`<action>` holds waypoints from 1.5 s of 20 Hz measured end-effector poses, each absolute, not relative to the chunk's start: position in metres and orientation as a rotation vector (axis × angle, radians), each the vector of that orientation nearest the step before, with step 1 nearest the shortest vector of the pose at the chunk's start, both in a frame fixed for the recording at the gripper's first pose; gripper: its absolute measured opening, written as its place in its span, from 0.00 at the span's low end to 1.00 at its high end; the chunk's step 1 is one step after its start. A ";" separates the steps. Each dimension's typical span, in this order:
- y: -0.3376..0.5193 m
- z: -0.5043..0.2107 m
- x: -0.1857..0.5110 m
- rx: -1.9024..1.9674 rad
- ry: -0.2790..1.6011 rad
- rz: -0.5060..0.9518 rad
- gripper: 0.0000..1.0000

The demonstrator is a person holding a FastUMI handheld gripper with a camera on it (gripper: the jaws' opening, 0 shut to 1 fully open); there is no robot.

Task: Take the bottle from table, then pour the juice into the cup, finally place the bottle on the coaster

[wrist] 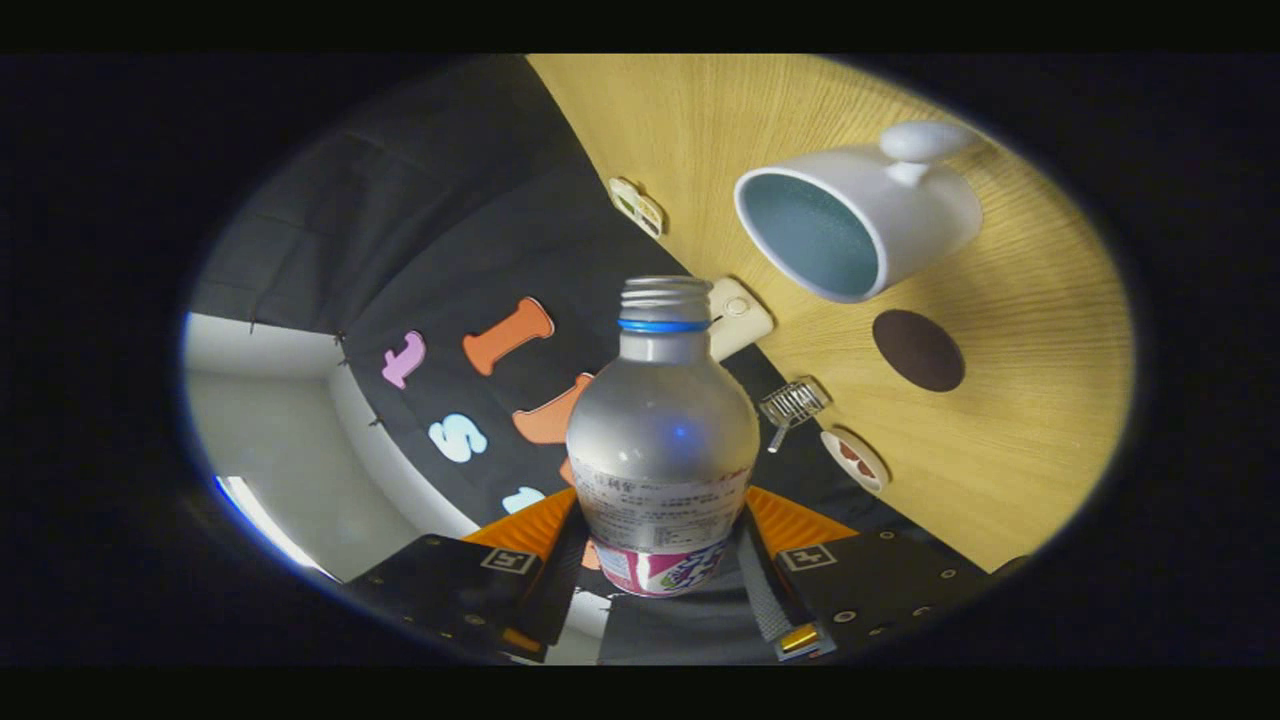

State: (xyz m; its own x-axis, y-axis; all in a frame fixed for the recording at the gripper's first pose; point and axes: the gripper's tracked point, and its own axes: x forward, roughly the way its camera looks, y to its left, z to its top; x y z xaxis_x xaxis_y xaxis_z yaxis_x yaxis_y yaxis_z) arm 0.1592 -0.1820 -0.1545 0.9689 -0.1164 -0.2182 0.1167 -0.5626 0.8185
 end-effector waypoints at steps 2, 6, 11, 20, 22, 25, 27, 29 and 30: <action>-0.184 -0.157 0.155 2.134 -0.015 -0.305 0.73; -0.178 -0.180 0.153 1.979 0.042 -0.330 0.73; -0.182 -0.187 0.149 1.671 0.113 -0.329 0.72; -0.186 -0.188 0.161 1.082 0.190 -0.262 0.73; -0.187 -0.182 0.163 0.976 0.188 -0.248 0.73; -0.189 -0.175 0.171 0.830 0.176 -0.238 0.73; -0.189 -0.178 0.176 0.741 0.186 -0.237 0.73; -0.186 -0.184 0.181 0.651 0.212 -0.228 0.73; -0.184 -0.188 0.184 0.593 0.222 -0.224 0.73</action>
State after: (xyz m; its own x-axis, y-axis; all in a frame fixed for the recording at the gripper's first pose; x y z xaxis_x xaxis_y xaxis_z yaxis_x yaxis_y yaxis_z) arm 0.1836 -0.1840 -0.1884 0.9520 -0.1445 -0.2698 0.2713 0.8064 0.5254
